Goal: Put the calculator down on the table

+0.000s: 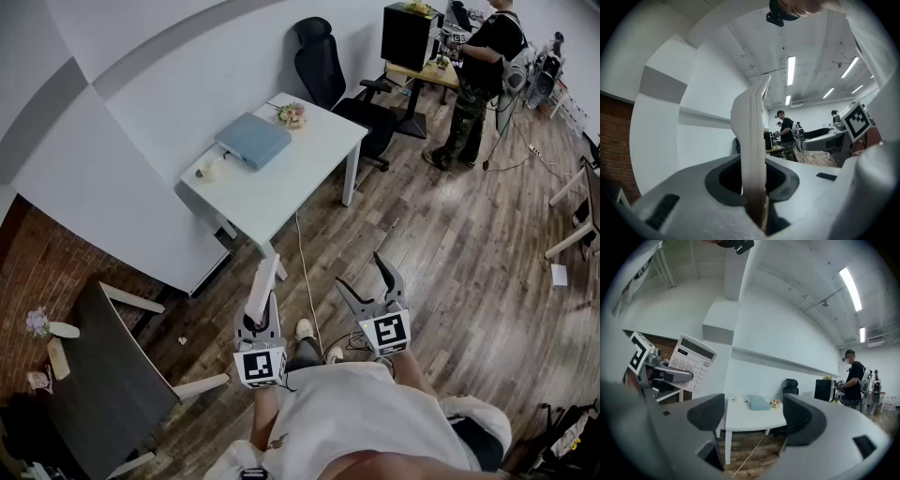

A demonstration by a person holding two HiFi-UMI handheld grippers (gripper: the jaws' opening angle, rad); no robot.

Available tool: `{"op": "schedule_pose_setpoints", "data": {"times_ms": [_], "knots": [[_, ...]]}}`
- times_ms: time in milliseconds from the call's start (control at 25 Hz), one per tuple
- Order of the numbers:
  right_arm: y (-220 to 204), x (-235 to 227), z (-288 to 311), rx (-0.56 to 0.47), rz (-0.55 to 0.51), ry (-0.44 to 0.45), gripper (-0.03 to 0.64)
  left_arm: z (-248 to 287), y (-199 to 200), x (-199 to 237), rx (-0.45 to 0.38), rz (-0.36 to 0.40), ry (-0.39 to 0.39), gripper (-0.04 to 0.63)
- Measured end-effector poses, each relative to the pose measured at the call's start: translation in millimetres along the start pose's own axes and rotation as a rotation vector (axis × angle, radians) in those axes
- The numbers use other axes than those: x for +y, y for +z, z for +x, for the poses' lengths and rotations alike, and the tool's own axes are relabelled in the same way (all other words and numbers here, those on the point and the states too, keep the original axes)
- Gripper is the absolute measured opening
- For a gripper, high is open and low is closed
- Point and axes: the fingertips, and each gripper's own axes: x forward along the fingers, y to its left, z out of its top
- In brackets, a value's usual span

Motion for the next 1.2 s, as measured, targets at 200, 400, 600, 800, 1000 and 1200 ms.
{"op": "schedule_pose_setpoints", "data": {"times_ms": [200, 400, 600, 800, 1000, 1200], "knots": [[-1.8, -4.7, 14.1, 0.015, 0.031, 0.003, 0.396, 17.1, -1.3, 7.1, 0.004, -0.001, 0.002, 0.067], [-10.5, -17.9, 38.3, 0.017, 0.021, -0.009, 0.407, 45.8, -1.5, 13.9, -0.01, -0.003, -0.01, 0.067], [-14.3, -28.4, 67.4, 0.037, 0.02, -0.028, 0.407, 77.5, -7.0, 31.2, -0.001, 0.004, -0.018, 0.067], [-17.8, -39.1, 97.0, 0.057, 0.013, -0.047, 0.406, 108.5, -3.0, 47.6, -0.007, 0.004, -0.029, 0.067], [-21.4, -37.5, 127.1, 0.08, 0.006, -0.058, 0.405, 133.5, -10.6, 70.6, -0.005, -0.011, -0.041, 0.067], [-21.6, -38.4, 153.8, 0.094, -0.005, -0.074, 0.402, 155.2, -10.8, 92.0, -0.019, -0.018, -0.052, 0.066]]}}
